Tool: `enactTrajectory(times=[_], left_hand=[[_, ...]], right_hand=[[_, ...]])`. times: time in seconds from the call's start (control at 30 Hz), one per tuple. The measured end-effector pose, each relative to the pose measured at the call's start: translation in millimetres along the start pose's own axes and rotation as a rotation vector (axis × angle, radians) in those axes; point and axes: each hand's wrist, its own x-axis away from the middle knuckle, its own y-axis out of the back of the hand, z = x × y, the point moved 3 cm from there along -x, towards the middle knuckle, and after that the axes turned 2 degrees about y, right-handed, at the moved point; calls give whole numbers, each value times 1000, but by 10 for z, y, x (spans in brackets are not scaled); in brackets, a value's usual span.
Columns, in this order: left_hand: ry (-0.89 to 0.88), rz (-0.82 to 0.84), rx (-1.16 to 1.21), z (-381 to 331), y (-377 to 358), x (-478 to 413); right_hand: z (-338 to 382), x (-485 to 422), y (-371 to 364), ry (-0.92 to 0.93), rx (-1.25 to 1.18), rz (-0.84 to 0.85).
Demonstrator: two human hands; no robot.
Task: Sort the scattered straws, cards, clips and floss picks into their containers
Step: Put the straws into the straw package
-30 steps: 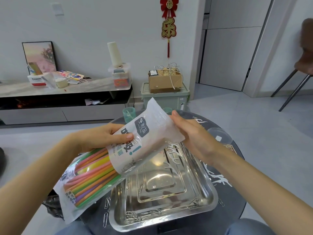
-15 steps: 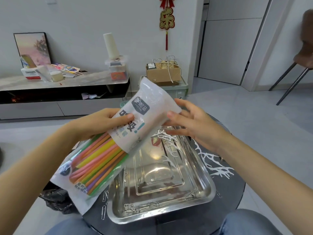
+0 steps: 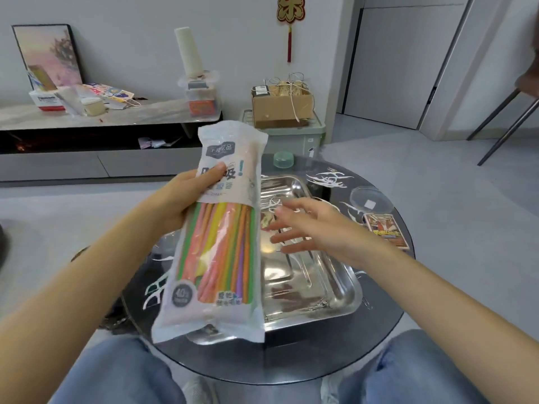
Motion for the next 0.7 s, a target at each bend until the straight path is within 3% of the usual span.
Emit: enactTrajectory(times=[0.13,0.3,0.43,0.57,0.7], left_hand=[[-65,-10,138,46,-219,50],[-180,71,177,-17,-347,192],[-188,-42,-113,0,-170,308],[-202,-214,-809,215,118,391],[-50,-256,-1164,531,309,418]], right_hand=[[75,-41,-244,19,117,10],[122,-96,-197,90,85,-176],[155,-33,5,125,15,-257],[142,60,265,22,-30,-245],[48,149,569,-32,1,-299]])
